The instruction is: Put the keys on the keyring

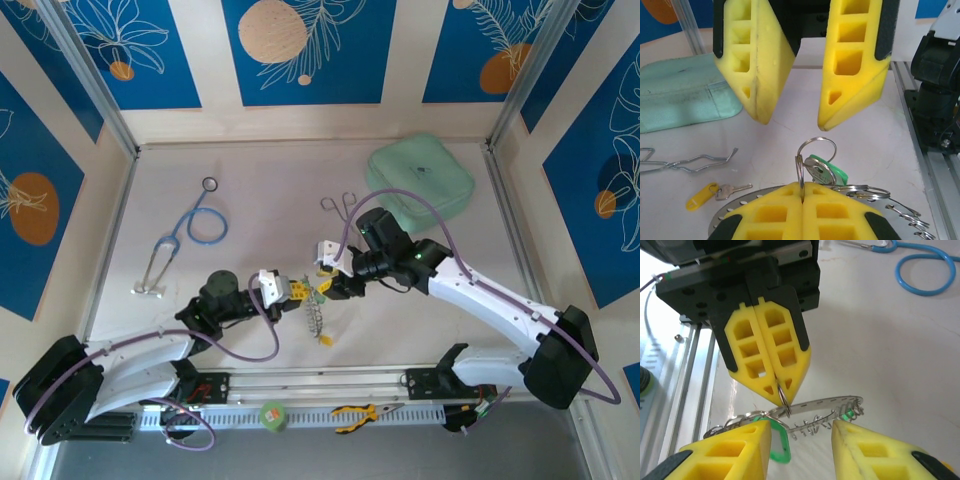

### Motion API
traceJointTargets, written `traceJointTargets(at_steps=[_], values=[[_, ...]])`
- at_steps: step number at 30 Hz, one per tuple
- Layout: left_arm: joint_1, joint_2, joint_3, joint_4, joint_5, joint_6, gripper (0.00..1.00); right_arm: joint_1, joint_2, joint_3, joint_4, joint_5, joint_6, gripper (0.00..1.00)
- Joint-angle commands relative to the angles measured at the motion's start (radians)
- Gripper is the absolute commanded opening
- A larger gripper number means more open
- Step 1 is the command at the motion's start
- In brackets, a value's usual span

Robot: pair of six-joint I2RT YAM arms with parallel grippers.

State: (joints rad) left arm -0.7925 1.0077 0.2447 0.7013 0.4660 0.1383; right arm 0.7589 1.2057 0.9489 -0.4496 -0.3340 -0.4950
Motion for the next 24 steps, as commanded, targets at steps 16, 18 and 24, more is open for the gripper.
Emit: traceJointTargets(at_steps=[16, 18, 24], values=[[-0.004, 0.009, 0.025, 0.039, -0.092, -0.029, 0.00, 0.076, 0.051, 0.135, -0.132, 0.232, 0.564, 0.37], [-0.004, 0.009, 0.025, 0.041, -0.089, -0.028, 0.00, 0.090, 0.070, 0.152, -0.169, 0.258, 0.596, 0.37], [-0.004, 0.001, 0.015, 0.058, -0.079, -0.029, 0.00, 0.088, 0.067, 0.115, -0.113, 0.211, 0.589, 0.37]])
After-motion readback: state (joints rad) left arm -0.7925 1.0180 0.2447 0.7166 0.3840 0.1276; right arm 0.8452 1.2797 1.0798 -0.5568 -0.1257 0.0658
